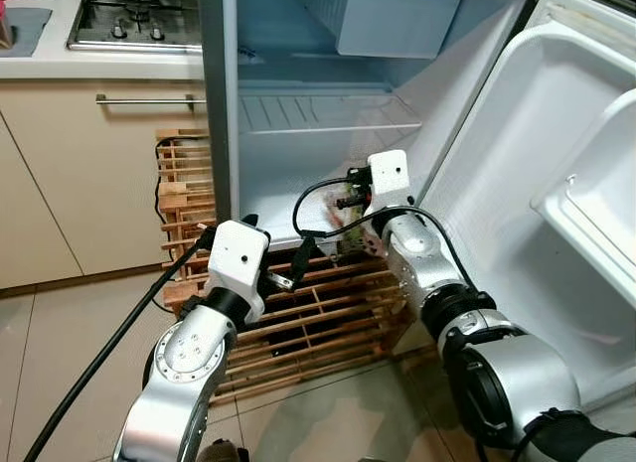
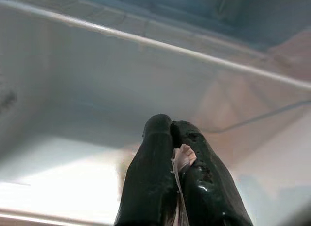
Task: Restocking fridge
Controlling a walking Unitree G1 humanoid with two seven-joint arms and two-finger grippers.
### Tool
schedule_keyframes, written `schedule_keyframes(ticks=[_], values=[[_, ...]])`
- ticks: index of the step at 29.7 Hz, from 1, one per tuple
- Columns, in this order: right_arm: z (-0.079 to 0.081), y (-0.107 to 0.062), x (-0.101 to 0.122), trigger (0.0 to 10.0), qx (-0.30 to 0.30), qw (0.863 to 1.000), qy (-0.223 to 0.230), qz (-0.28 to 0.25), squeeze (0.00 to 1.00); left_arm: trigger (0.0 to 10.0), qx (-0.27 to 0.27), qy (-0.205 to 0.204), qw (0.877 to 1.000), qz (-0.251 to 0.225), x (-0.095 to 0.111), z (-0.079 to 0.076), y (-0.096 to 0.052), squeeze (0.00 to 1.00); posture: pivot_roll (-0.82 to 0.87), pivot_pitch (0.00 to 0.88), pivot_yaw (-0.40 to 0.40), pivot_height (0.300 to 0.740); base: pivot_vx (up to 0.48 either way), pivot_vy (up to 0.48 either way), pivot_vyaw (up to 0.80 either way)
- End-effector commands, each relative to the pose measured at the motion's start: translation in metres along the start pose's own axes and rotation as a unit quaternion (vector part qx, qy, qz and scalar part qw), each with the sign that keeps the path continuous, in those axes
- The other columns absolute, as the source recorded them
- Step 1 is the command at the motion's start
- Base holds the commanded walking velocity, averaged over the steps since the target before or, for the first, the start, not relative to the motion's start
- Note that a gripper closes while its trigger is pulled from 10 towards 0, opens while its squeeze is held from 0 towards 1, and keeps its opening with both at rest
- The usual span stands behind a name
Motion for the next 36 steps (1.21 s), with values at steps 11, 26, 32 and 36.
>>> schedule_keyframes(ticks=[11, 26, 32, 36], values=[[-0.106, -0.042, 0.013, 0.0, -0.124, 0.980, -0.152, -0.038, 0.24, 10.0, -0.008, -0.013, 1.000, -0.004, -0.001, 0.000, 0.017, 0.00, -0.03, 0.000, -0.090, 0.740, 0.000, 0.000, 0.00], [-0.034, -0.011, 0.046, 0.0, -0.042, 0.972, -0.205, -0.106, 0.24, 10.0, -0.008, 0.002, 1.000, -0.008, -0.002, 0.009, 0.025, 0.00, 0.03, 0.000, -0.098, 0.740, 0.000, 0.000, 0.00], [-0.037, -0.016, 0.032, 0.0, -0.052, 0.983, -0.149, -0.093, 0.24, 10.0, 0.002, 0.006, 1.000, -0.005, -0.004, 0.017, 0.025, 0.00, 0.03, 0.000, -0.076, 0.740, 0.000, 0.000, 0.00], [-0.031, -0.010, 0.025, 0.0, -0.072, 0.994, 0.022, -0.081, 0.24, 10.0, 0.000, 0.024, 1.000, 0.006, -0.007, 0.021, 0.025, 0.00, 0.04, 0.000, -0.034, 0.740, 0.000, 0.000, 0.00]])
Point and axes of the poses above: a point about 5 cm out from each wrist's last joint towards the gripper, its own y axis pointing out of the wrist towards the gripper, its own x axis along the axis of the wrist's last joint, z = x × y, the point moved 5 cm from there along y, pointing out of the wrist towards the gripper, and after that the axes turned 11 degrees about y, right-handed, at the moved point
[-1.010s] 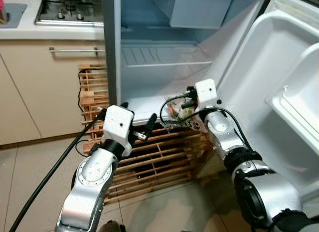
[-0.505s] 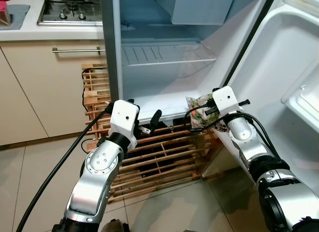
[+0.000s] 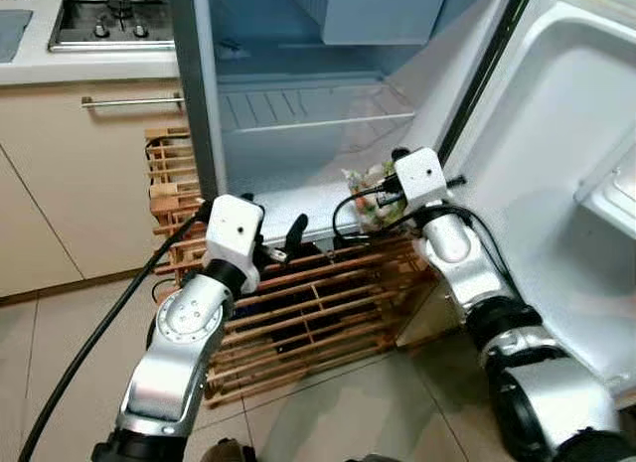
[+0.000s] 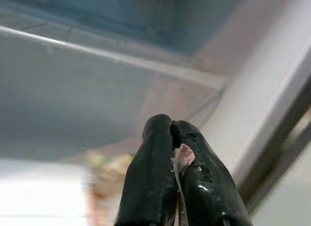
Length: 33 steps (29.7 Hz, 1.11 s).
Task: Restocking fridge
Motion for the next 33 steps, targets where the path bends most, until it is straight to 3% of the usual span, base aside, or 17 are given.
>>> schedule_keyframes(ticks=[1, 2, 4, 7, 10, 11, 12, 13, 18, 20, 24, 28, 33], values=[[-0.011, 0.005, 0.012, 0.0, -0.019, 0.999, 0.031, -0.013, 0.24, 10.0, -0.005, 0.010, 1.000, -0.005, 0.005, -0.001, 0.003, 0.00, 0.04, 0.000, -0.034, 0.740, 0.000, 0.000, 0.00], [-0.006, 0.009, 0.015, 0.0, -0.020, 0.998, 0.052, -0.015, 0.24, 10.0, -0.011, 0.018, 1.000, -0.002, 0.004, 0.002, 0.001, 0.00, 0.06, 0.000, 0.010, 0.740, 0.000, 0.000, 0.00], [0.004, 0.016, 0.021, 0.0, -0.019, 0.996, 0.086, -0.017, 0.24, 10.0, -0.018, 0.029, 0.999, 0.002, 0.004, 0.008, -0.002, 0.00, 0.07, 0.000, 0.025, 0.740, 0.000, 0.000, 0.00], [0.014, 0.022, 0.029, 0.0, -0.009, 0.994, 0.108, -0.019, 0.23, 10.0, -0.019, 0.038, 0.999, 0.006, 0.004, 0.012, -0.003, 0.00, 0.08, 0.000, 0.030, 0.740, 0.000, 0.000, 0.00], [0.022, 0.028, 0.032, 0.0, -0.012, 0.984, 0.178, -0.009, 0.23, 10.0, -0.015, 0.045, 0.999, 0.007, 0.004, 0.013, -0.005, 0.00, 0.11, 0.000, 0.021, 0.740, 0.000, 0.000, 0.00], [0.022, 0.028, 0.032, 0.0, -0.012, 0.984, 0.178, -0.009, 0.23, 10.0, -0.015, 0.045, 0.999, 0.007, 0.004, 0.013, -0.005, 0.00, 0.11, 0.000, 0.021, 0.740, 0.000, 0.000, 0.00], [0.021, 0.029, 0.028, 0.0, -0.022, 0.977, 0.212, 0.003, 0.23, 10.0, -0.013, 0.045, 0.999, 0.011, 0.003, 0.013, -0.008, 0.00, 0.12, 0.000, 0.015, 0.740, 0.000, 0.000, 0.00], [0.020, 0.030, 0.020, 0.0, -0.039, 0.959, 0.280, 0.026, 0.23, 10.0, -0.012, 0.045, 0.999, 0.017, 0.001, 0.012, -0.014, 0.00, 0.13, 0.000, 0.011, 0.740, 0.000, 0.000, 0.00], [0.027, 0.026, 0.000, 0.0, -0.062, 0.923, 0.374, 0.071, 0.23, 10.0, -0.010, 0.042, 0.998, 0.037, -0.006, 0.010, -0.032, 0.00, 0.17, 0.000, 0.008, 0.740, 0.000, 0.000, 0.00], [0.029, 0.026, -0.003, 0.0, -0.065, 0.916, 0.387, 0.077, 0.23, 10.0, -0.010, 0.042, 0.998, 0.041, -0.007, 0.010, -0.036, 0.00, 0.17, 0.000, 0.007, 0.740, 0.000, 0.000, 0.00], [0.050, 0.024, -0.013, 0.0, -0.071, 0.881, 0.454, 0.112, 0.23, 10.0, -0.010, 0.042, 0.997, 0.057, -0.009, 0.009, -0.052, 0.00, 0.20, 0.027, 0.010, 0.740, 0.000, 0.000, 0.00], [0.059, 0.025, -0.011, 0.0, -0.062, 0.876, 0.465, 0.117, 0.23, 10.0, -0.012, 0.041, 0.997, 0.064, -0.007, 0.004, -0.063, 0.00, 0.23, 0.067, 0.007, 0.740, 0.000, 0.000, 0.00], [0.077, 0.034, 0.009, 0.0, -0.028, 0.871, 0.479, 0.104, 0.23, 10.0, -0.011, 0.037, 0.996, 0.075, -0.005, 0.001, -0.072, 0.00, 0.23, 0.103, 0.006, 0.740, 0.000, 0.000, 0.00]])
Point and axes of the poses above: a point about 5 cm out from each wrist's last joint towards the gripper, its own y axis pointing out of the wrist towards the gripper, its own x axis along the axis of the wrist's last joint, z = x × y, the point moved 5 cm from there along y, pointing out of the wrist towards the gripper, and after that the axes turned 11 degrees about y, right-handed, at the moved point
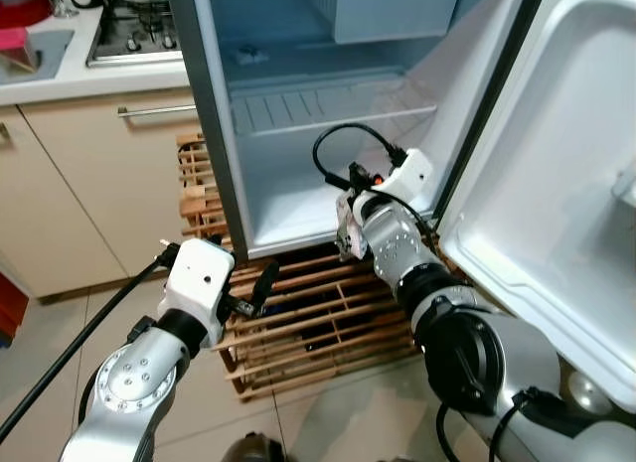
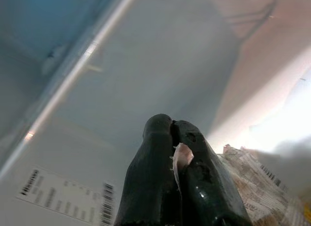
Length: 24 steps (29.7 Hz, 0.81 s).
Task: Restocking fridge
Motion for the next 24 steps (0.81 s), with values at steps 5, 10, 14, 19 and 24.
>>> schedule_keyframes(ticks=[5, 10, 14, 19, 24], values=[[0.062, 0.006, 0.011, 0.0, 0.093, 0.993, 0.075, -0.011, 0.24, 10.0, -0.001, -0.004, 1.000, 0.003, 0.008, -0.006, -0.009, 0.00, 0.24, 0.133, 0.003, 0.740, 0.000, 0.000, 0.00], [0.082, 0.008, 0.027, 0.0, 0.122, 0.985, 0.120, -0.027, 0.24, 10.0, 0.003, -0.007, 1.000, 0.009, 0.007, -0.006, -0.015, 0.00, 0.25, 0.143, 0.001, 0.740, 0.000, 0.000, 0.00], [0.056, 0.008, 0.017, 0.0, 0.056, 0.987, 0.151, -0.021, 0.23, 10.0, 0.006, 0.001, 1.000, 0.018, 0.007, -0.008, -0.020, 0.00, 0.29, 0.157, -0.001, 0.740, 0.000, 0.000, 0.00], [0.021, 0.005, -0.003, 0.0, -0.024, 0.981, 0.190, -0.003, 0.22, 10.0, 0.012, 0.006, 1.000, 0.022, 0.008, -0.008, -0.023, 0.00, 0.31, 0.160, -0.007, 0.740, 0.000, 0.000, 0.00], [-0.009, -0.002, -0.022, 0.0, -0.086, 0.983, 0.159, 0.017, 0.21, 10.0, 0.017, 0.012, 0.999, 0.025, 0.009, -0.009, -0.026, 0.00, 0.35, 0.173, -0.018, 0.740, 0.000, 0.000, 0.00]])
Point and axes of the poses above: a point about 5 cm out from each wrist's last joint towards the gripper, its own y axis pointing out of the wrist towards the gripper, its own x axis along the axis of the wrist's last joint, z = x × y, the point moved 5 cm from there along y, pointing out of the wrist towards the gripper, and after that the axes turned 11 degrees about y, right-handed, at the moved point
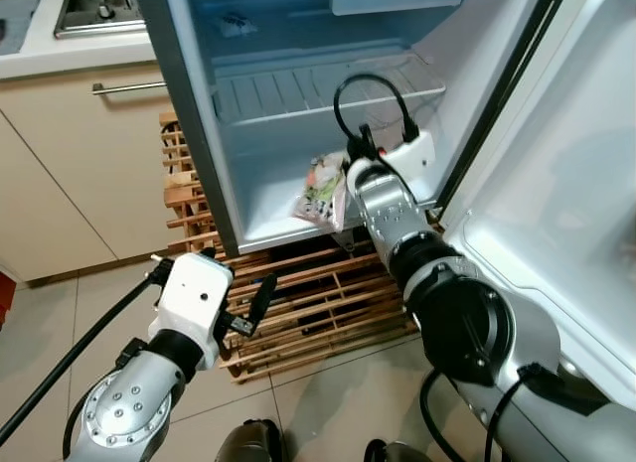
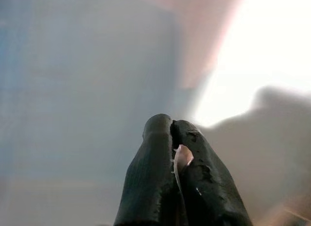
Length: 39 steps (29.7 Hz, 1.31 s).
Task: Restocking fridge
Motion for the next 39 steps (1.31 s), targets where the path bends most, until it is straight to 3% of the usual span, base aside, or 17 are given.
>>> schedule_keyframes(ticks=[1, 2, 3, 7, 13, 14, 16, 17, 18, 23, 26, 27, 28, 32, 33, 35, 39], values=[[0.001, -0.002, -0.021, 0.0, -0.003, 0.999, -0.024, 0.025, 0.21, 10.0, 0.001, 0.006, 1.000, -0.001, 0.004, -0.002, -0.003, 0.00, 0.35, 0.174, -0.019, 0.740, 0.000, 0.000, 0.00], [0.000, -0.003, -0.021, 0.0, -0.004, 0.999, -0.031, 0.025, 0.20, 10.0, 0.005, 0.007, 1.000, 0.001, 0.003, 0.000, -0.004, 0.00, 0.35, 0.175, -0.020, 0.740, 0.000, 0.000, 0.00], [-0.001, -0.003, -0.021, 0.0, -0.007, 0.999, -0.033, 0.024, 0.00, 10.0, 0.007, 0.006, 1.000, 0.002, 0.003, 0.000, -0.005, 0.00, 0.35, 0.178, -0.022, 0.740, 0.000, 0.000, 0.00], [0.006, -0.002, -0.020, 0.0, 0.002, 0.998, -0.061, 0.021, 0.00, 10.0, 0.010, 0.006, 1.000, 0.007, 0.003, -0.001, -0.009, 0.00, 0.37, 0.185, -0.022, 0.740, 0.000, 0.000, 0.00], [0.040, -0.002, -0.021, 0.0, 0.062, 0.993, -0.094, 0.018, 0.00, 10.0, 0.012, 0.009, 1.000, 0.009, 0.003, -0.002, -0.010, 0.00, 0.38, 0.190, -0.024, 0.740, 0.000, 0.000, 0.00], [0.044, -0.003, -0.023, 0.0, 0.070, 0.991, -0.116, 0.020, 0.75, 10.0, 0.014, 0.008, 1.000, 0.010, 0.004, -0.002, -0.011, 0.00, 0.38, 0.190, -0.027, 0.740, 0.000, 0.000, 0.00], [0.045, -0.003, -0.024, 0.0, 0.073, 0.989, -0.125, 0.022, 0.75, 10.0, 0.015, 0.008, 1.000, 0.010, 0.004, -0.001, -0.011, 0.00, 0.38, 0.190, -0.027, 0.740, 0.000, 0.000, 0.00], [0.047, -0.003, -0.024, 4.2, 0.077, 0.987, -0.139, 0.020, 1.00, 10.0, 0.015, 0.008, 1.000, 0.010, 0.004, -0.002, -0.011, 0.00, 0.37, 0.189, -0.030, 0.740, 0.000, 0.000, 0.00], [0.049, -0.003, -0.023, 10.0, 0.082, 0.985, -0.149, 0.018, 1.00, 10.0, 0.015, 0.013, 1.000, 0.006, 0.005, -0.003, -0.010, 0.00, 0.37, 0.187, -0.032, 0.740, 0.000, 0.000, 0.00], [0.066, -0.004, -0.018, 10.0, 0.110, 0.976, -0.187, 0.004, 1.00, 10.0, 0.013, 0.041, 0.999, -0.010, 0.012, -0.011, -0.005, 0.00, 0.35, 0.183, -0.036, 0.740, 0.000, 0.000, 0.00], [0.081, -0.005, -0.013, 10.0, 0.131, 0.947, -0.293, -0.023, 1.00, 10.0, 0.016, 0.039, 0.999, -0.011, 0.013, -0.012, -0.002, 0.00, 0.35, 0.182, -0.039, 0.740, 0.000, 0.000, 0.00], [0.081, -0.005, -0.013, 10.0, 0.131, 0.947, -0.293, -0.023, 1.00, 10.0, 0.016, 0.039, 0.999, -0.011, 0.013, -0.012, -0.002, 0.00, 0.35, 0.182, -0.039, 0.740, 0.000, 0.000, 0.00], [0.093, -0.007, -0.008, 10.0, 0.141, 0.900, -0.407, -0.061, 1.00, 10.0, 0.020, 0.039, 0.999, -0.011, 0.013, -0.011, -0.002, 0.00, 0.35, 0.181, -0.045, 0.740, 0.000, 0.000, 0.00], [0.112, -0.012, -0.007, 10.0, 0.155, 0.820, -0.538, -0.118, 1.00, 10.0, 0.022, 0.040, 0.999, -0.009, 0.012, -0.012, -0.002, 0.00, 0.35, 0.182, -0.044, 0.740, 0.000, 0.000, 0.00], [0.112, -0.012, -0.007, 10.0, 0.155, 0.820, -0.538, -0.118, 1.00, 10.0, 0.022, 0.040, 0.999, -0.009, 0.012, -0.012, -0.002, 0.00, 0.35, 0.182, -0.044, 0.740, 0.000, 0.000, 0.00], [0.110, -0.013, -0.009, 10.0, 0.155, 0.786, -0.584, -0.130, 1.00, 10.0, 0.022, 0.043, 0.999, -0.011, 0.013, -0.015, -0.001, 0.00, 0.34, 0.183, -0.048, 0.740, 0.000, 0.000, 0.00], [0.107, -0.014, -0.007, 10.0, 0.149, 0.751, -0.623, -0.161, 1.00, 10.0, 0.024, 0.047, 0.999, -0.013, 0.013, -0.015, 0.002, 0.00, 0.33, 0.185, -0.050, 0.740, 0.000, 0.000, 0.00]])
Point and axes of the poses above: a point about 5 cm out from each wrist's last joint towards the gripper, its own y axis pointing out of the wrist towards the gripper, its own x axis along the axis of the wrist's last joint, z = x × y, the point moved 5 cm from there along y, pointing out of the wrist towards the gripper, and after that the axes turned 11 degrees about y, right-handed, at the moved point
